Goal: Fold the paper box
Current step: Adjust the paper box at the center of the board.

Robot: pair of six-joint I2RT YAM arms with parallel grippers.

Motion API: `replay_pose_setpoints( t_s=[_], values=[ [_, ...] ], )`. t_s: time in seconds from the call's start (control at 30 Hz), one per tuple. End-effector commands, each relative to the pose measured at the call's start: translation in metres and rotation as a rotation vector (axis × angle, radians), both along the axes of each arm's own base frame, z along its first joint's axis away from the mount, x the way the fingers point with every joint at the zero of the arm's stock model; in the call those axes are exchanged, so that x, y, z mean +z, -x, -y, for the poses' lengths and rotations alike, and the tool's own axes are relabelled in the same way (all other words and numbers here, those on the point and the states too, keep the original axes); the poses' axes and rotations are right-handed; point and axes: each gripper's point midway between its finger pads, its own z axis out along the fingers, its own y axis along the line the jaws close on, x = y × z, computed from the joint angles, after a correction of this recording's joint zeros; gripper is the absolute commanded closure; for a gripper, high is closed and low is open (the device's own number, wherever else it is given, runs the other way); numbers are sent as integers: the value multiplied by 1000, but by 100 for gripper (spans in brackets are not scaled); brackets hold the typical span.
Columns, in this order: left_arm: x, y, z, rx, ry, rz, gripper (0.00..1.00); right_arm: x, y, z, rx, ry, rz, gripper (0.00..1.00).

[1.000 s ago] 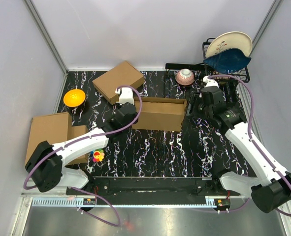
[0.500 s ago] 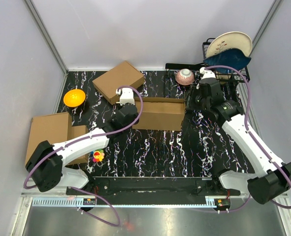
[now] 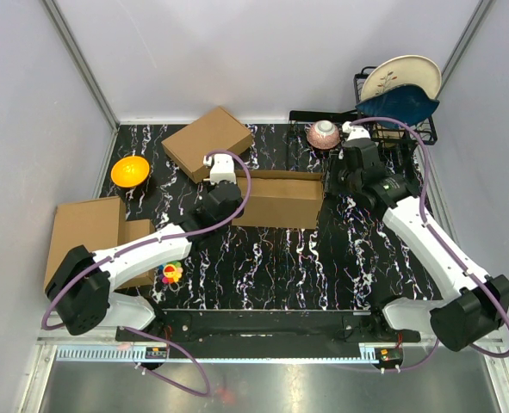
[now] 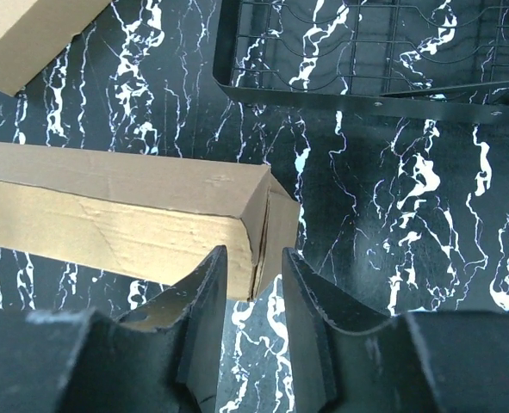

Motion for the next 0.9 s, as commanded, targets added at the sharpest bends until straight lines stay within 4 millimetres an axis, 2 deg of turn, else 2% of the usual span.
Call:
replay_pose_setpoints(
  t_s=[0.0, 0.33, 0.47, 0.5, 0.57, 0.73, 0.87],
  values=[
    [-101, 49, -23, -93, -281, -325, 100, 3, -13, 0, -15, 21, 48, 63],
    [-99, 50, -22, -99, -280, -321, 100, -7, -22, -4, -21, 27, 45, 74],
    [-100, 50, -21, -100, -276, -322, 100, -12, -22, -4, -18, 25, 44, 86],
    [-100, 51, -21, -100, -278, -322, 100, -13, -21, -4, -17, 26, 42, 93],
    [-99, 50, -21, -100, -274, -320, 100, -16, -20, -4, -15, 28, 35, 99],
    [-95, 50, -20, -98, -262, -313, 100, -26, -13, -2, -12, 28, 19, 100],
    [-92, 50, -20, -98, -256, -310, 99, -43, -6, -1, -15, 25, -16, 100]
  ],
)
